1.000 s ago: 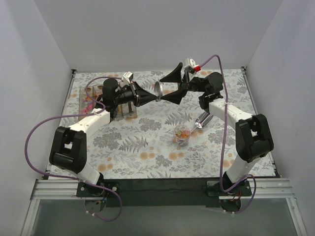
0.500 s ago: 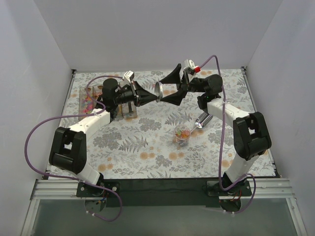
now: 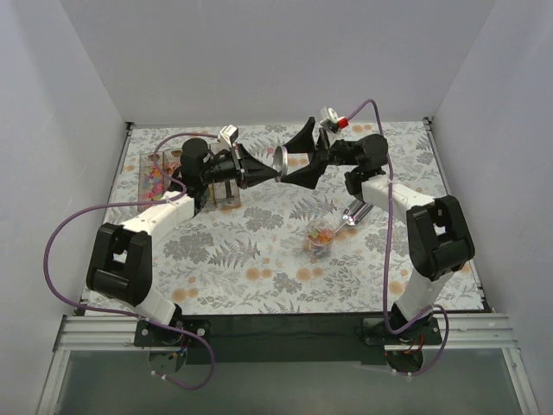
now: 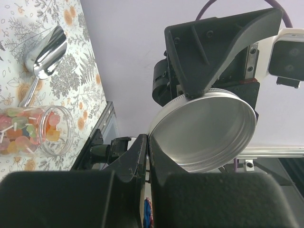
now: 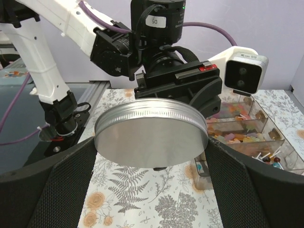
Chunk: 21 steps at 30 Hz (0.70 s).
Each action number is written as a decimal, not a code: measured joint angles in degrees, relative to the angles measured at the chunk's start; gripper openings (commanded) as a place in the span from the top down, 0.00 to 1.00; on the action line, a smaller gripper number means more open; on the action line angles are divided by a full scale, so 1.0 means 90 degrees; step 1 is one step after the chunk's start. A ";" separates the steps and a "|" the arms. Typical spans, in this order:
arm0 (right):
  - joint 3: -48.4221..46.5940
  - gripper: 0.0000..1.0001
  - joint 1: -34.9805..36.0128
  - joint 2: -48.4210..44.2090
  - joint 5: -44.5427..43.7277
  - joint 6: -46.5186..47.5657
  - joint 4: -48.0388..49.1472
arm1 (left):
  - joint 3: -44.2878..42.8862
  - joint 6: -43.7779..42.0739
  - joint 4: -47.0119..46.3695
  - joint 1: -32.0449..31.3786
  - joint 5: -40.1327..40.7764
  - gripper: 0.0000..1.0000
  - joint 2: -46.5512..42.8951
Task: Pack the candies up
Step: Pick up the bottle lid at the center of the board.
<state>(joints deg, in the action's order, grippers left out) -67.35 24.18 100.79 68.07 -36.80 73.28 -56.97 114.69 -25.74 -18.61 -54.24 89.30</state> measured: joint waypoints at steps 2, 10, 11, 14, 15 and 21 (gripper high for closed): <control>0.0202 0.02 0.0000 -0.0202 -0.0143 0.0211 -0.0359 | 0.0034 0.0002 -0.0070 0.0000 -0.0005 1.00 0.0017; 0.1076 0.02 0.0010 -0.2268 -0.1647 0.1921 -0.3813 | 0.0226 0.0024 -0.0765 -0.0029 0.0051 1.00 0.0440; 0.1093 0.02 0.0044 -0.2523 -0.1943 0.2076 -0.4257 | 0.0262 0.0024 -0.0872 -0.0029 0.0083 1.00 0.0508; 0.1069 0.07 0.0206 -0.3033 -0.2890 0.2431 -0.5425 | 0.0389 0.0022 -0.1156 -0.0032 0.0202 1.00 0.0663; 0.1027 0.12 0.0301 -0.3126 -0.3208 0.2492 -0.5787 | 0.0425 0.0022 -0.1229 -0.0034 0.0267 1.00 0.0695; 0.0376 0.37 0.0974 -0.3152 -0.5229 0.2562 -0.7745 | 0.0459 0.0022 -0.1608 -0.0211 0.0498 1.00 0.0797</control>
<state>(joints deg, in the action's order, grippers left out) -63.96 32.95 72.42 21.02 -13.74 3.57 -52.84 114.89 -40.21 -20.51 -49.76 96.47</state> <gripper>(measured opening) 0.689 0.018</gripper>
